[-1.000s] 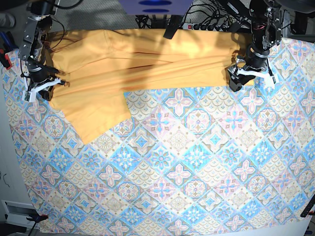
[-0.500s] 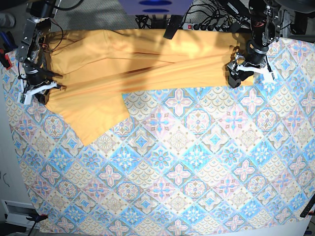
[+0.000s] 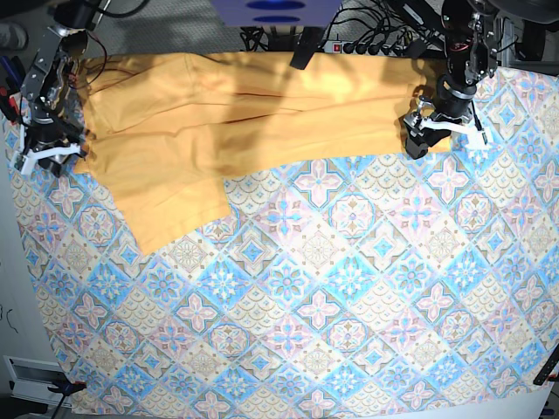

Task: Fold the T-shirt properly
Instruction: 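Move the right gripper to the hanging hem corner and grasp it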

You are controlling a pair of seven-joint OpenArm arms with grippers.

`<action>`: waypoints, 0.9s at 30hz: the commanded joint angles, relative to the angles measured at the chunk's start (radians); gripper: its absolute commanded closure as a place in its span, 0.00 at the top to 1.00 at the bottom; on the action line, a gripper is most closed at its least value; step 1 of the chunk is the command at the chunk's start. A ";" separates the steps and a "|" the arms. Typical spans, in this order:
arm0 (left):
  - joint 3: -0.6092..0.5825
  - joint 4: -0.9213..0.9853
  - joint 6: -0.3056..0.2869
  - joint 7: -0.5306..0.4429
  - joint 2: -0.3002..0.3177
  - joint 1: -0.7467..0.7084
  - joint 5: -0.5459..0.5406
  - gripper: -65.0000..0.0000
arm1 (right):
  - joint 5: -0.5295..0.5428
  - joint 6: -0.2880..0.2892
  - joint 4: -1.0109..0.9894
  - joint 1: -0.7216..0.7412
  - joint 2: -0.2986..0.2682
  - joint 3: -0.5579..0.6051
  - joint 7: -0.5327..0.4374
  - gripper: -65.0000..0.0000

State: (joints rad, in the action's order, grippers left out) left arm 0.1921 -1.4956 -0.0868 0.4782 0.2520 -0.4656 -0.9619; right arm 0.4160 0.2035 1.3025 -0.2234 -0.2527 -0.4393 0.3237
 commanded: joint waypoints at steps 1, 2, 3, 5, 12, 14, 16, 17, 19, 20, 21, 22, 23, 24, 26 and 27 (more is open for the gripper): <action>0.000 -0.003 0.015 0.020 0.007 -0.008 0.005 0.77 | 0.010 0.023 0.013 0.049 -0.015 0.047 -0.030 0.34; 0.000 -0.003 0.015 0.020 0.007 -0.008 0.005 0.77 | 0.010 0.023 0.012 0.065 -0.018 0.087 -0.030 0.34; 0.000 -0.003 0.015 0.020 0.007 -0.008 0.005 0.77 | 0.010 0.023 0.012 0.080 -0.027 0.125 -0.030 0.34; 0.000 -0.003 0.015 0.020 0.007 -0.008 0.005 0.77 | 0.010 0.023 0.009 0.111 -0.050 0.198 -0.027 0.34; 0.000 -0.003 0.015 0.020 0.007 -0.008 0.005 0.77 | 0.010 0.038 -0.174 0.252 -0.096 0.377 -0.027 0.34; 0.000 -0.003 0.015 0.020 0.007 -0.009 0.005 0.77 | 0.010 0.070 -0.222 0.281 -0.101 0.402 -0.028 0.34; 0.000 -0.003 0.015 0.020 0.007 -0.009 0.005 0.77 | 0.008 0.083 -0.243 0.302 -0.101 0.411 -0.027 0.34; 0.000 -0.003 0.015 0.020 0.007 -0.009 0.005 0.77 | 0.008 0.084 -0.245 0.305 -0.101 0.411 -0.025 0.34; 0.000 -0.003 0.015 0.020 0.007 -0.009 0.005 0.77 | 0.008 0.084 -0.249 0.305 -0.101 0.412 -0.025 0.35; 0.000 -0.003 0.015 0.020 0.007 -0.009 0.005 0.77 | 0.008 0.084 -0.252 0.307 -0.101 0.415 -0.025 0.37; 0.000 -0.003 0.015 0.020 0.007 -0.009 0.005 0.77 | 0.008 0.084 -0.258 0.315 -0.101 0.426 -0.025 0.39; 0.000 -0.003 0.015 0.020 0.007 -0.008 0.005 0.77 | 0.008 0.084 -0.274 0.327 -0.101 0.443 -0.025 0.41; 0.000 -0.003 0.015 0.020 0.007 -0.008 0.005 0.77 | 0.008 0.084 -0.298 0.338 -0.101 0.465 -0.028 0.42; 0.000 -0.003 0.015 0.020 0.007 -0.008 0.005 0.77 | 0.008 0.084 -0.326 0.350 -0.101 0.481 -0.033 0.43; 0.000 -0.003 0.015 0.020 0.007 -0.006 0.005 0.77 | 0.008 0.084 -0.367 0.373 -0.101 0.498 -0.034 0.43; 0.000 -0.003 0.015 0.020 0.007 -0.006 0.005 0.77 | 0.008 0.084 -0.381 0.381 -0.101 0.503 -0.034 0.43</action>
State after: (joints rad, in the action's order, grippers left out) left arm 0.1913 -1.4960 -0.0875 0.4812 0.2520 -0.4660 -0.9627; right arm 0.4202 0.2886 0.9119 0.1394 -0.3298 0.0689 0.3065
